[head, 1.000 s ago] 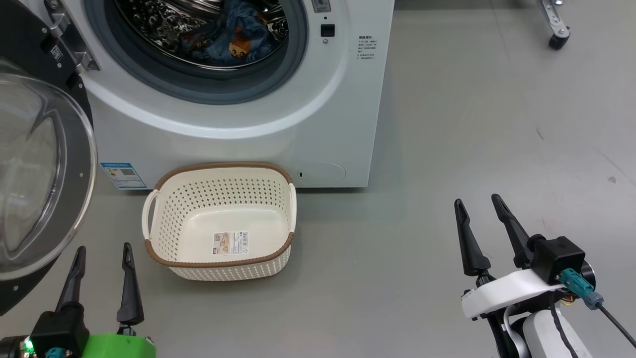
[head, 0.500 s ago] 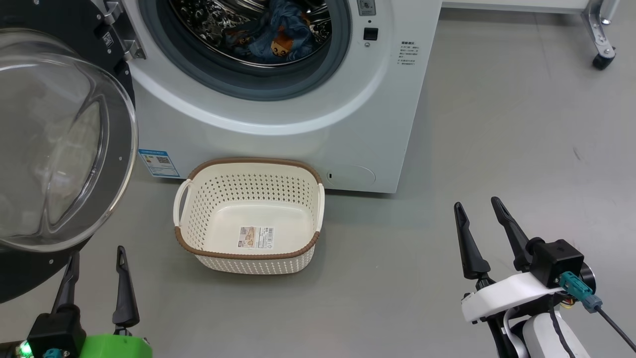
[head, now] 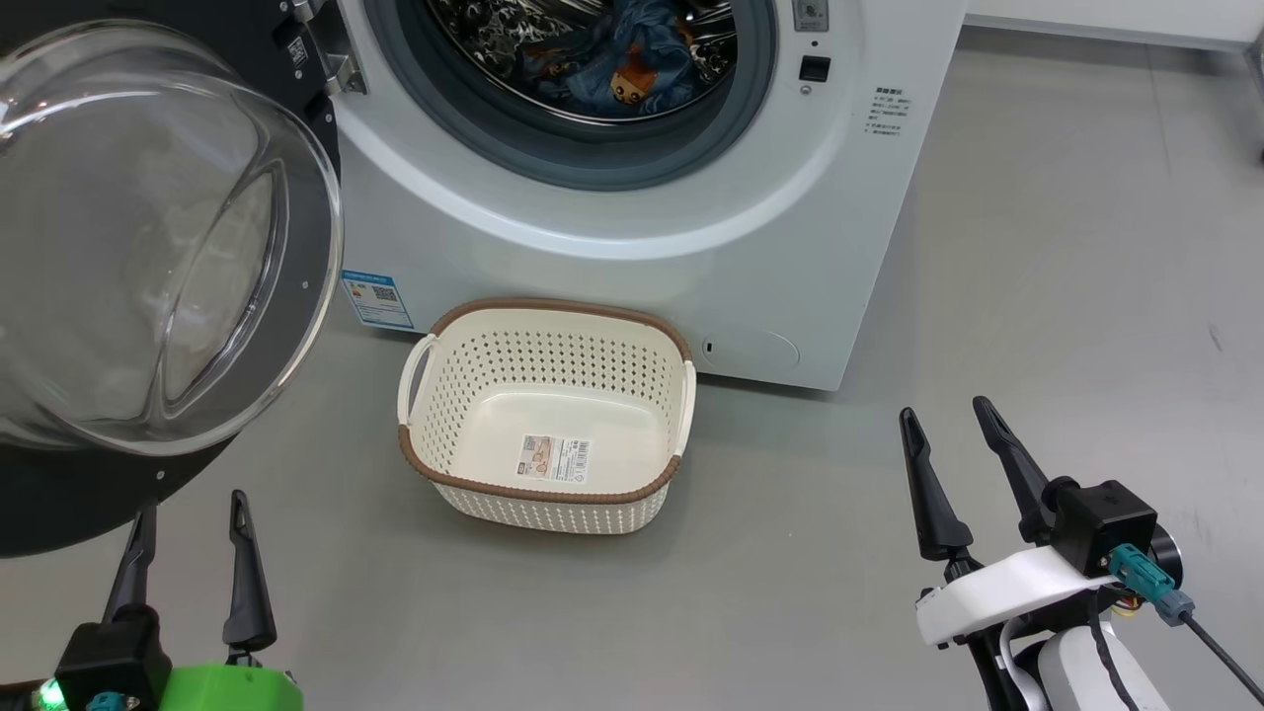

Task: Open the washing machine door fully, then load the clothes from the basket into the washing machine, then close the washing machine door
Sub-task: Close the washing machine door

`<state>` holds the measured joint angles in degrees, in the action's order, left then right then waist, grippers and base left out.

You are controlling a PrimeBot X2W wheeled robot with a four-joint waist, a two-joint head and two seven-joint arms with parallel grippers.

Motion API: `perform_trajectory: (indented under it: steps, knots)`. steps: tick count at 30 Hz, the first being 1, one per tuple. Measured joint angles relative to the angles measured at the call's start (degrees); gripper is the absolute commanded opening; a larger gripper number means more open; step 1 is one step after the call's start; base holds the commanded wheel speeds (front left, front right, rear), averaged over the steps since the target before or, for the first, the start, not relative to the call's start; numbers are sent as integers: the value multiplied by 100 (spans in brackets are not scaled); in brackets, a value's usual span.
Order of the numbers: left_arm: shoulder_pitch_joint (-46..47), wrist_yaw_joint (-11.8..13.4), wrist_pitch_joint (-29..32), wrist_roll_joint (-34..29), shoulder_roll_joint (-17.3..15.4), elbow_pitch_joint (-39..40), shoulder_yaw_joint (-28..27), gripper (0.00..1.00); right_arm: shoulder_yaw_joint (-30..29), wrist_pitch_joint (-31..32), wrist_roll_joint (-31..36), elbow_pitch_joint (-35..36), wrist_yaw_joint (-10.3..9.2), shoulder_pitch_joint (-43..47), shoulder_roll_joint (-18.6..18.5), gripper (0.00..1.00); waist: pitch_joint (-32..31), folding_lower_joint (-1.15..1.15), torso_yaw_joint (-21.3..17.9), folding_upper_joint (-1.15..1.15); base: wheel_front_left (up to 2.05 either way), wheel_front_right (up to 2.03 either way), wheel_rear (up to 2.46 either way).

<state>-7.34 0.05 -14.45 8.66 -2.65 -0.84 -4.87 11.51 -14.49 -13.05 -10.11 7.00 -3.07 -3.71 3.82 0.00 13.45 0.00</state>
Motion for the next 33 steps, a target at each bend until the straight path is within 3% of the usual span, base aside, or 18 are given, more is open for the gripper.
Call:
perform_trajectory:
  steps: [33]
  knots:
    - [-3,303,0,219,10,105,-45,100,116,0,115,-14,0,-26,-74,100,136,0,501,0,0,0,0]
